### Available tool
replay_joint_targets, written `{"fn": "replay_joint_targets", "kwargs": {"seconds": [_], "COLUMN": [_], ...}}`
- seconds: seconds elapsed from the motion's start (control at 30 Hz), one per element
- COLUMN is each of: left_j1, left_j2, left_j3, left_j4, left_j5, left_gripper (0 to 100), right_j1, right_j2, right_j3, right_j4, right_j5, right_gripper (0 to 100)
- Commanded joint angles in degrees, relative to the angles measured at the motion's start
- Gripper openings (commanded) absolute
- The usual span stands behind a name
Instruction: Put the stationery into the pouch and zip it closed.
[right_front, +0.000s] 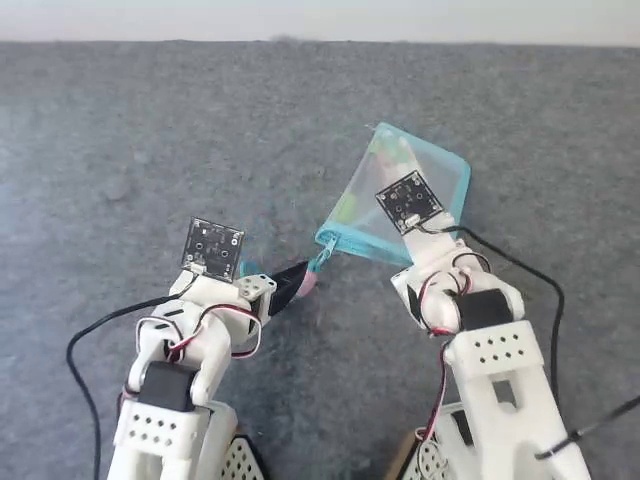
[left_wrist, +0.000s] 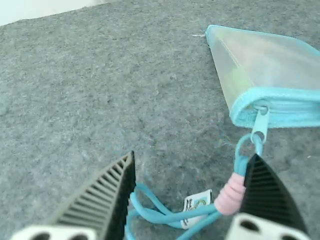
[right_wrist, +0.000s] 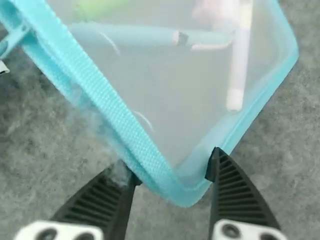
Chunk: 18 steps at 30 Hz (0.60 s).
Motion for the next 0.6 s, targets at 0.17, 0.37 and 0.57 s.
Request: {"fn": "replay_joint_targets", "kwargs": {"seconds": [0.17,0.37,0.57], "left_j1": [0.53,6.42,8.44], "left_j2": [1.05,1.14,1.23], "left_j3": [-0.57,-0.66,-0.84], "left_j4": [-2.37,-8.00,-10.11], "left_j5": [0.70,0.70,0.62], "left_gripper": [33,33,33], "right_j1": [0.22,-6.73,-11.47], "right_j2": [5.05,0.66,-4.44], "right_j3": [-8.97,-8.88,-8.88], "right_j4": [7.60,8.04,12.26], "right_j5": [0.35,0.79,2.73], "right_gripper": [20.2,20.2,20.2]}}
